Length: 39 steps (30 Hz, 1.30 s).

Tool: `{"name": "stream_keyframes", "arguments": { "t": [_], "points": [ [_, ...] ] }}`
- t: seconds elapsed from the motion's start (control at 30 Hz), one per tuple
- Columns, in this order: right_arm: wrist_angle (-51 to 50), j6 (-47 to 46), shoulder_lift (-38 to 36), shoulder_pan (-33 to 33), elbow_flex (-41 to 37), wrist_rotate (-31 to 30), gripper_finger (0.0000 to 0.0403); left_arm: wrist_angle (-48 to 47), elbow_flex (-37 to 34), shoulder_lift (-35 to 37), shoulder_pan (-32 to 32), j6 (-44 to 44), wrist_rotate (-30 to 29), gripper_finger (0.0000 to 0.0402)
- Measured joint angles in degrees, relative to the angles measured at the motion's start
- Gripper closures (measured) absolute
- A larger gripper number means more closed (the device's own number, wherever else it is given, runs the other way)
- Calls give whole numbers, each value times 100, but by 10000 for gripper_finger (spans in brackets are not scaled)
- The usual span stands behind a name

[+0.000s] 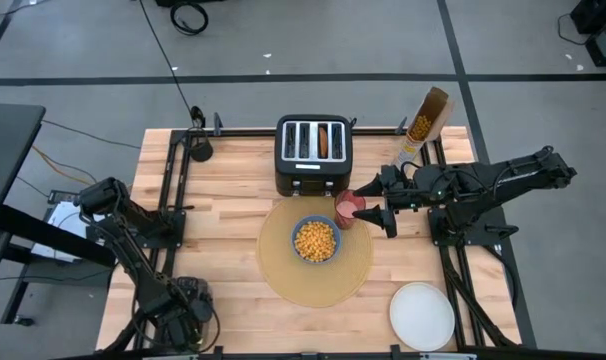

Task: Arrange a breakfast setting
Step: Put the apple on the yellow tablemat

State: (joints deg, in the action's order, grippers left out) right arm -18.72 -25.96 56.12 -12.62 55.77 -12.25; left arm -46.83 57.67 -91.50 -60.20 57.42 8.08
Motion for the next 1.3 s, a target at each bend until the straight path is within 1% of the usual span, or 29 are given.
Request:
{"name": "stream_keyframes", "arguments": {
  "t": [0.23,0.33,0.4,0.6,0.87,1.07,1.3],
  "points": [
    [2,0,0,0,0,-2,91,-22,2,0,-2,-4,26,78],
    [7,0,-2,0,0,-2,91,-29,4,0,-2,-1,26,79],
    [7,0,0,0,0,-7,91,-74,7,0,-2,-1,28,68],
    [7,11,0,2,0,-18,91,-260,7,2,-2,-129,79,13],
    [4,2,-1,4,0,-28,91,-72,7,2,-55,-265,93,6],
    [2,2,-2,4,0,-70,91,48,9,-33,-115,-264,-264,6],
    [0,0,-2,4,0,-114,91,38,-14,-33,-306,-251,-1182,6]
  ]
}}
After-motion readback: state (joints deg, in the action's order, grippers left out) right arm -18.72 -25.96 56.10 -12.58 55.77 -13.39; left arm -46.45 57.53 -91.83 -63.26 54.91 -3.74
